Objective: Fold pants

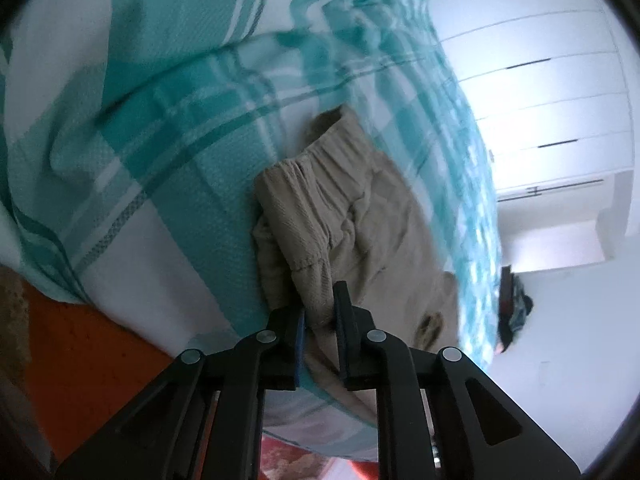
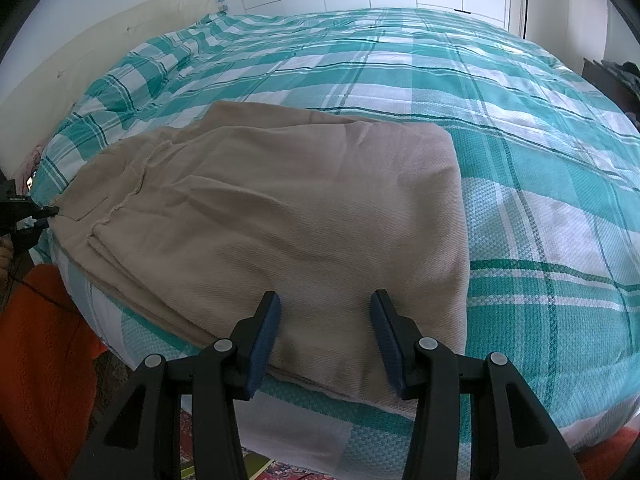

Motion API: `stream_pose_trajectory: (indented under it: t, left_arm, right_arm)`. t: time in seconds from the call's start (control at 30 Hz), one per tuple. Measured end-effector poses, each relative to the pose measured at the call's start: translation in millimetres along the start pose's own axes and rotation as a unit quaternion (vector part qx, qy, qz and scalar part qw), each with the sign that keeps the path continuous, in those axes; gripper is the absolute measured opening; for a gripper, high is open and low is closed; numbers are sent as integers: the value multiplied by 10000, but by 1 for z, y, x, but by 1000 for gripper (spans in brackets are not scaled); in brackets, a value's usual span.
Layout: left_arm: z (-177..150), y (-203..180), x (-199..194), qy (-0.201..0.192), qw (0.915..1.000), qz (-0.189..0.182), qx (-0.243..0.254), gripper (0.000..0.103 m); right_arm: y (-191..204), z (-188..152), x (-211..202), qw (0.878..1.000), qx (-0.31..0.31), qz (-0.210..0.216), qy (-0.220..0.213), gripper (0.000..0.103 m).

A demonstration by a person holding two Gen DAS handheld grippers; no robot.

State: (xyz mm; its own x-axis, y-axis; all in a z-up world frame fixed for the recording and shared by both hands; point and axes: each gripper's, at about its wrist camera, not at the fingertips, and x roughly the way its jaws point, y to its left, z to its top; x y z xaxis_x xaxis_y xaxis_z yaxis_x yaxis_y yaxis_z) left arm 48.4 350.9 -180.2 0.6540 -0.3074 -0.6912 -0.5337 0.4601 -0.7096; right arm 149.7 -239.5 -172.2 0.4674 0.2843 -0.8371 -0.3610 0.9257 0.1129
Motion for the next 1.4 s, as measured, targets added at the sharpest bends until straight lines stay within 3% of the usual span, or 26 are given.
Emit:
stream_pose_trajectory:
  t: [0.03, 0.07, 0.13, 0.3, 0.5, 0.63, 0.73, 0.83, 0.97, 1.17, 1.4]
  left_arm:
    - [-1, -1, -5, -99, 9999, -47, 0, 29]
    - [0, -1, -13, -253, 9996, -120, -42, 54]
    - [1, 4, -27, -592, 9982, -15, -136, 68]
    - [-1, 17, -17, -425, 9988, -4, -241, 67]
    - [-7, 14, -1, -358, 9981, -428, -254, 60]
    - [-2, 13, 18, -192, 9995, -121, -204, 60]
    - [1, 16, 25, -145, 9993, -136, -304, 59]
    - [-1, 13, 17, -254, 9992, -139, -267, 22]
    - [-9, -5, 1, -392, 9989, -221, -145, 17]
    - [-19, -63, -16, -566, 9959, 198, 675, 17]
    - [-54, -155, -37, -709, 9748, 236, 2103, 17]
  right_arm:
    - [0, 0, 0, 10000, 10, 0, -5, 48]
    - [0, 0, 0, 10000, 24, 2, -13, 48]
    - [1, 0, -1, 10000, 36, 5, -24, 48]
    - [2, 0, 0, 10000, 22, -10, -31, 48]
    - [3, 0, 1, 10000, 10, -22, -43, 48]
    - [3, 0, 0, 10000, 9, -22, -42, 48]
    - [2, 1, 1, 10000, 3, -22, -43, 48]
    - [3, 0, 0, 10000, 8, -22, -43, 48]
    - [3, 0, 0, 10000, 9, -19, -43, 48]
    - [6, 5, -6, 10000, -30, 29, 29, 49]
    - [18, 10, -34, 9998, -39, 184, -3, 55]
